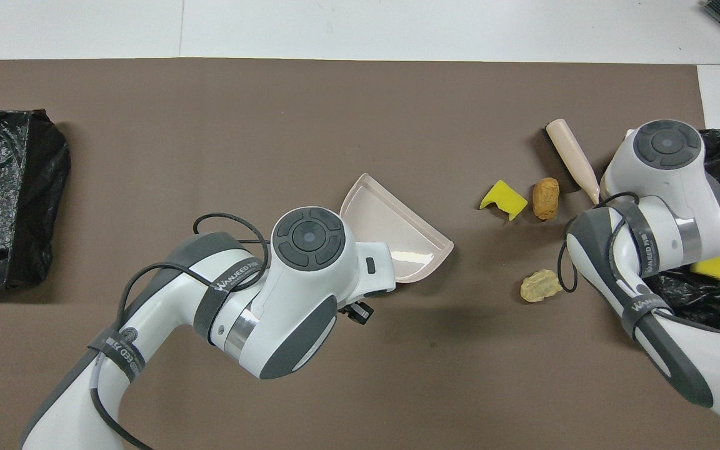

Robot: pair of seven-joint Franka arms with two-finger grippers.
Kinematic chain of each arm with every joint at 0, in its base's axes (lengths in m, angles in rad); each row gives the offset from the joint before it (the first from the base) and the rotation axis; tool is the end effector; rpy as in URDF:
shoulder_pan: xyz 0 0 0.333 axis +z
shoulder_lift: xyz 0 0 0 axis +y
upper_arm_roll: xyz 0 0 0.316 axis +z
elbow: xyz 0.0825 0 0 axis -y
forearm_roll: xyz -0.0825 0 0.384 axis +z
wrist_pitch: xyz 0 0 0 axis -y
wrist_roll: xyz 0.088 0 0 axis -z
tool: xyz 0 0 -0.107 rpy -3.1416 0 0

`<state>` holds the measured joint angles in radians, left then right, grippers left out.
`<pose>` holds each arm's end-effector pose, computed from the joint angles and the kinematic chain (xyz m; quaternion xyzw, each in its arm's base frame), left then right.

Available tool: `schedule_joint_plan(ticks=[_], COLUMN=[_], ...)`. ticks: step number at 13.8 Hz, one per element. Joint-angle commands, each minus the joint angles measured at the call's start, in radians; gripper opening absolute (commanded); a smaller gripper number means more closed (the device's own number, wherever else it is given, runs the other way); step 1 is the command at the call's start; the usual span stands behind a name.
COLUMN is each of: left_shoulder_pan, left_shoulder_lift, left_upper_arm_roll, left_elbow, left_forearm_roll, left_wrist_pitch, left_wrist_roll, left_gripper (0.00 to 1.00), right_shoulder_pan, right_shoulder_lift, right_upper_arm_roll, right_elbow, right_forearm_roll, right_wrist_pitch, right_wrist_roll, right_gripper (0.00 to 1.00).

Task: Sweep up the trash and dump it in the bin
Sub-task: 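Sweep the sponge and bread pieces toward the dustpan with the right gripper, then brush the pieces into the dustpan held by the left gripper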

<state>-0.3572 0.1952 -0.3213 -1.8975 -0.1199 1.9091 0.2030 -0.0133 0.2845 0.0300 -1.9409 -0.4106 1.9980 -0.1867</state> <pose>0.4528 -0.3671 0.3924 0.9080 -0.4008 -0.1048 0.0624 0.5877 -0.0151 0.3246 0.9578 0.2031 -0.1248 0.1606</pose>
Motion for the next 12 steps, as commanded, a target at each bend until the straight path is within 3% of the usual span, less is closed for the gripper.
schedule_joint_plan(ticks=[1,6,10,12], left_shoulder_pan=[0.023,0.014,-0.040,-0.040], left_shoulder_lift=[-0.028,0.007,0.021,0.029], left_upper_arm_roll=[-0.005,-0.005,-0.007,-0.007], left_elbow=[-0.029,0.008,0.009,0.011], left_forearm_roll=[-0.033,-0.004,-0.003,0.028], left_wrist_pitch=[-0.033,0.014,0.050,0.050], left_wrist_roll=[0.085,0.212,0.222,0.225], left_gripper=[0.00,0.00,0.00,0.00], right_shoulder_pan=[0.007,0.094,0.149,0.171], right_shoulder_lift=[-0.044,-0.048,-0.036,-0.018], right_upper_arm_roll=[0.005,0.008,0.008,0.008], right_elbow=[-0.059,-0.079,-0.076,-0.081], right_forearm_roll=[0.057,0.146,0.326,0.352], right_wrist_pitch=[-0.007,0.005,0.038,0.036], right_wrist_roll=[-0.020,-0.017,0.018,0.035], right_gripper=[0.00,0.00,0.00,0.00])
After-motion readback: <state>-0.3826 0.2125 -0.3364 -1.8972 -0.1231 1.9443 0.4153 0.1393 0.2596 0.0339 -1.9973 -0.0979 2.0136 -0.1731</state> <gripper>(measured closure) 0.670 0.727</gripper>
